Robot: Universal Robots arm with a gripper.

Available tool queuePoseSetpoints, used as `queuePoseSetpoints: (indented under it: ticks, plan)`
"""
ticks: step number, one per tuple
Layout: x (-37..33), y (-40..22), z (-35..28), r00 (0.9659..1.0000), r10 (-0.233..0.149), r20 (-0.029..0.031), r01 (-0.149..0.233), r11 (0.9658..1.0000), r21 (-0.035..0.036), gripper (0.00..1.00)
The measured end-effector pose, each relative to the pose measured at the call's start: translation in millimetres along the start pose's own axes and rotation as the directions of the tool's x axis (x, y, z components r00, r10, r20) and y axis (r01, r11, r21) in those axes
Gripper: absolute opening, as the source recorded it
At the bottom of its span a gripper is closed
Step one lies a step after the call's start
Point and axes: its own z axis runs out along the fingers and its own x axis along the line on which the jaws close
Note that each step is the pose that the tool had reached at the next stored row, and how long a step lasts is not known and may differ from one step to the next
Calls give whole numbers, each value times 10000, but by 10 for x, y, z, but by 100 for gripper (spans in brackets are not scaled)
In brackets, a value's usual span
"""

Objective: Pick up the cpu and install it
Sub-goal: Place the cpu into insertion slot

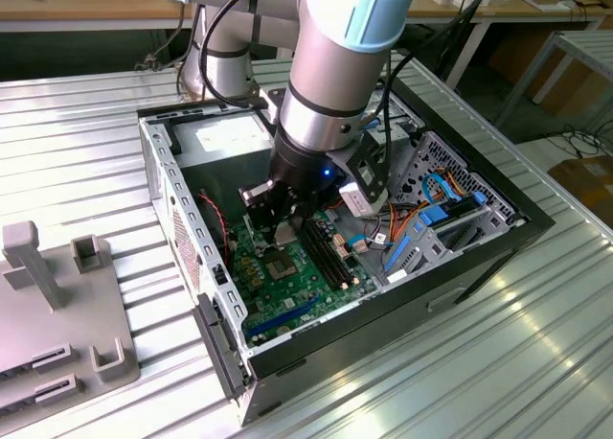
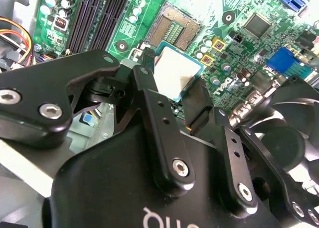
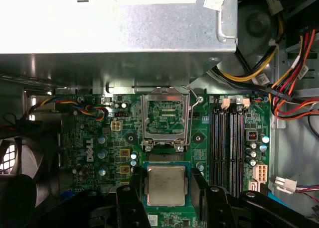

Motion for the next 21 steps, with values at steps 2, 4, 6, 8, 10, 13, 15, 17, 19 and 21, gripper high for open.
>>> queuePoseSetpoints:
  ticks: [2, 4, 6, 8, 10, 13, 15, 17, 19, 21]
  plan:
    - [4, 0, 32, 10000, 0, 6, 0, 10000, 3, 47]
    - [5, -2, 73, 10000, -36, 6, 36, 10000, 3, 47]
    - [4, -4, 111, 10000, -92, 11, 92, 10000, 5, 47]
    - [4, -5, 144, 9999, -98, 20, 98, 10000, 6, 47]
    - [3, -5, 177, 9999, -100, 81, 100, 10000, 7, 47]
    - [4, -6, 217, 9999, -99, 109, 99, 10000, 8, 47]
    - [8, -7, 245, 9999, -114, 111, 114, 9999, 9, 47]
    - [11, -9, 279, 9999, -122, 121, 122, 9999, 9, 47]
    - [11, -10, 309, 9998, -122, 125, 122, 9999, 9, 47]
    - [12, -25, 330, 9998, -121, 125, 121, 9999, 10, 47]
